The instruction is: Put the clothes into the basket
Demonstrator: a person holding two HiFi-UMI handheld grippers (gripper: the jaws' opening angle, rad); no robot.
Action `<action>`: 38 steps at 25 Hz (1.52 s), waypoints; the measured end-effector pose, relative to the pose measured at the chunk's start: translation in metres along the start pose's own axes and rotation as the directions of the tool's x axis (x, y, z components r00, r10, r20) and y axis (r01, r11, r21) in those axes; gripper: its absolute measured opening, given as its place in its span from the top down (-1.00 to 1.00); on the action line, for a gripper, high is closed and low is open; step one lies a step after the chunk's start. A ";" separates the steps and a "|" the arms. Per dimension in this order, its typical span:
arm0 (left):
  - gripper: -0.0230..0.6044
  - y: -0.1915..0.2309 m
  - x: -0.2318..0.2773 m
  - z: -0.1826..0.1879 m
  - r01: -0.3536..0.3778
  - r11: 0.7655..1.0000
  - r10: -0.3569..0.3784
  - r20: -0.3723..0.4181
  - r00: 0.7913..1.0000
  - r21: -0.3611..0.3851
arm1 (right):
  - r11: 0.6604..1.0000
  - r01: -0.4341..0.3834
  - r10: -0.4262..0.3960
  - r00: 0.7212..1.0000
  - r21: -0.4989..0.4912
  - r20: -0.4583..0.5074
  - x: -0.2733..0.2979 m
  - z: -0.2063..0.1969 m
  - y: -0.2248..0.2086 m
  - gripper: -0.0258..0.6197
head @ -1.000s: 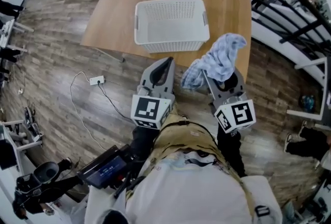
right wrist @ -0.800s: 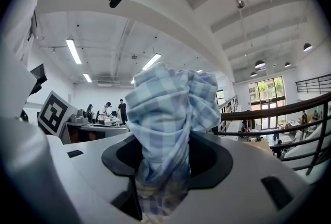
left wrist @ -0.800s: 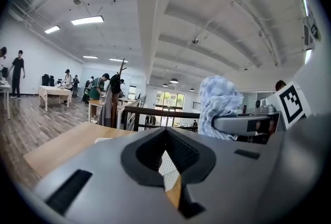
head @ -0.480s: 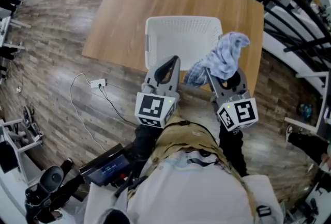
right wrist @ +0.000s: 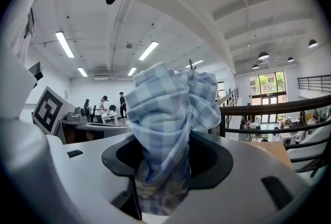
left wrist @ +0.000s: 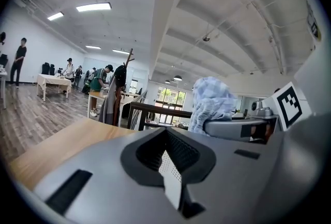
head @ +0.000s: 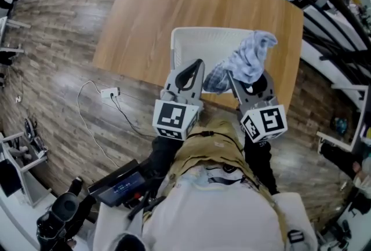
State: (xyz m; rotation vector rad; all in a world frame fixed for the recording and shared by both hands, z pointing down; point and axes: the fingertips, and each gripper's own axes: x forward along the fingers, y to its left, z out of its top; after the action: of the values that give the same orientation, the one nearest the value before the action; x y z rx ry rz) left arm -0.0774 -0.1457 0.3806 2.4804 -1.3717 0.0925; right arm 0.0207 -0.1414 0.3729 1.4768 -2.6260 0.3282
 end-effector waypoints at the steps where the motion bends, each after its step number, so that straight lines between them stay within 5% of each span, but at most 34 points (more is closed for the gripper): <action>1: 0.93 0.003 0.003 -0.002 -0.003 1.000 0.003 -0.006 1.000 -0.007 | 1.000 -0.001 0.001 1.000 0.004 -0.008 0.003 -0.002 -0.001 0.16; 6: 0.93 0.018 0.024 -0.016 -0.036 0.999 0.033 -0.068 0.997 -0.035 | 0.999 -0.007 0.011 0.994 0.038 -0.107 0.024 -0.026 -0.019 0.16; 16: 0.93 0.048 0.060 -0.072 -0.136 0.986 0.109 -0.249 0.962 -0.095 | 0.995 -0.068 0.091 0.933 0.076 -0.349 0.077 -0.107 -0.041 0.16; 26: 0.93 0.064 0.084 -0.128 -0.190 0.973 0.119 -0.420 0.900 -0.132 | 0.988 -0.137 0.150 0.773 0.069 -0.617 0.101 -0.197 -0.048 0.16; 30: 0.93 0.063 0.090 -0.148 -0.209 0.968 0.116 -0.492 0.863 -0.139 | 0.983 -0.168 0.178 0.729 0.079 -0.661 0.103 -0.217 -0.052 0.15; 38: 0.93 0.058 0.106 -0.171 -0.216 0.968 0.113 -0.552 0.826 -0.127 | 0.973 -0.216 0.202 0.611 0.084 -0.765 0.108 -0.270 -0.067 0.15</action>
State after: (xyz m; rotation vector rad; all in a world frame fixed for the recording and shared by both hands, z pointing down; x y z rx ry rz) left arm -0.0535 -0.2108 0.5779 1.9566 -1.2639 0.6288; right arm 0.0194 -0.1996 0.6655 0.7293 -2.0419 0.7638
